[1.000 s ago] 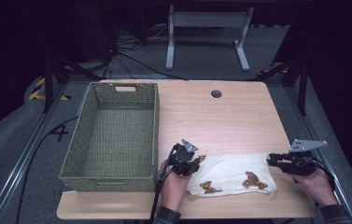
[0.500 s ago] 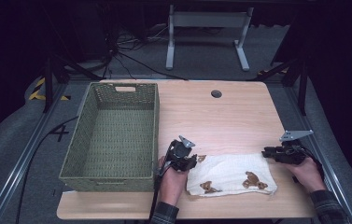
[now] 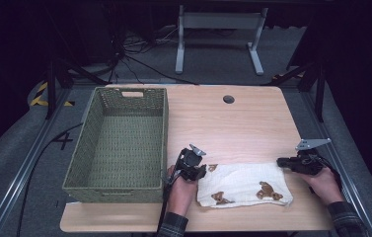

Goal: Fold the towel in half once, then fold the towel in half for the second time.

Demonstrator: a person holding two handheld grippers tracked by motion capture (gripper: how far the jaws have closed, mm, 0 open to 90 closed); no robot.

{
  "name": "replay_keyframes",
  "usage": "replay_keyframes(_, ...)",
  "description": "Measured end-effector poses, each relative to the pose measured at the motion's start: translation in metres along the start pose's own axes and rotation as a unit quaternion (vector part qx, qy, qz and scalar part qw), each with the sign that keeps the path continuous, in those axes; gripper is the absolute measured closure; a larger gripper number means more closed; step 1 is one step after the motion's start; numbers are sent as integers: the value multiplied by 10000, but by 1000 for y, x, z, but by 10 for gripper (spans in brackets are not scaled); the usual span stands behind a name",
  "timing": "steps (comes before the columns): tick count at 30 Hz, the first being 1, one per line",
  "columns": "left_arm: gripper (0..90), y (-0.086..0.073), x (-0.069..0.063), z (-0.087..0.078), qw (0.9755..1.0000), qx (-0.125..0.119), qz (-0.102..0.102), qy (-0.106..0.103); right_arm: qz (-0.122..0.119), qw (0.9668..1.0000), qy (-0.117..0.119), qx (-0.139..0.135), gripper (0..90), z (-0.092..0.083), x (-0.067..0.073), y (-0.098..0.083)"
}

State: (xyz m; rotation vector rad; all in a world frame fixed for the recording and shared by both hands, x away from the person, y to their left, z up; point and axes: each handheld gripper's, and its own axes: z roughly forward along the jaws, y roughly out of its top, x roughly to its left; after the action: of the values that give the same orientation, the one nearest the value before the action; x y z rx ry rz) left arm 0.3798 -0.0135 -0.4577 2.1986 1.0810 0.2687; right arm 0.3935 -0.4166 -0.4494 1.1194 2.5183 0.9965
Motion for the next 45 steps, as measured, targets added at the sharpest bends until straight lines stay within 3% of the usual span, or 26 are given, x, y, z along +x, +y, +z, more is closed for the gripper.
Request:
replay_keyframes(3, 817, 0, 0, 1, 9999, -1, -3, -142, -14, 10000, 2, 11, 855, 0, 1, 0)
replay_keyframes(7, 861, 2, 1, 2, 9999, 1, 15, -123, -85, 10000, -51, 3, 866, 0, 3, 0)
replay_keyframes(9, 865, 5, 4, 2, 10000, -41, -22, -83, -205, 9996, -170, 34, 873, 0, 5, 1)
replay_keyframes(16, 870, 15, 8, 4, 9997, -239, -95, -40, -239, 9991, -346, 33, 878, -3, 2, 2)
replay_keyframes(23, 870, 28, 12, 0, 9991, -404, -88, -27, -172, 9988, -431, -173, 877, -7, -2, 6)
replay_keyframes(31, 869, 32, 15, -8, 9981, -592, -140, -61, -216, 9974, -538, -418, 877, -12, -5, 15)
replay_keyframes(45, 869, 19, -3, -28, 9979, -642, -92, 17, -272, 9963, -496, -644, 876, -33, 10, 9)
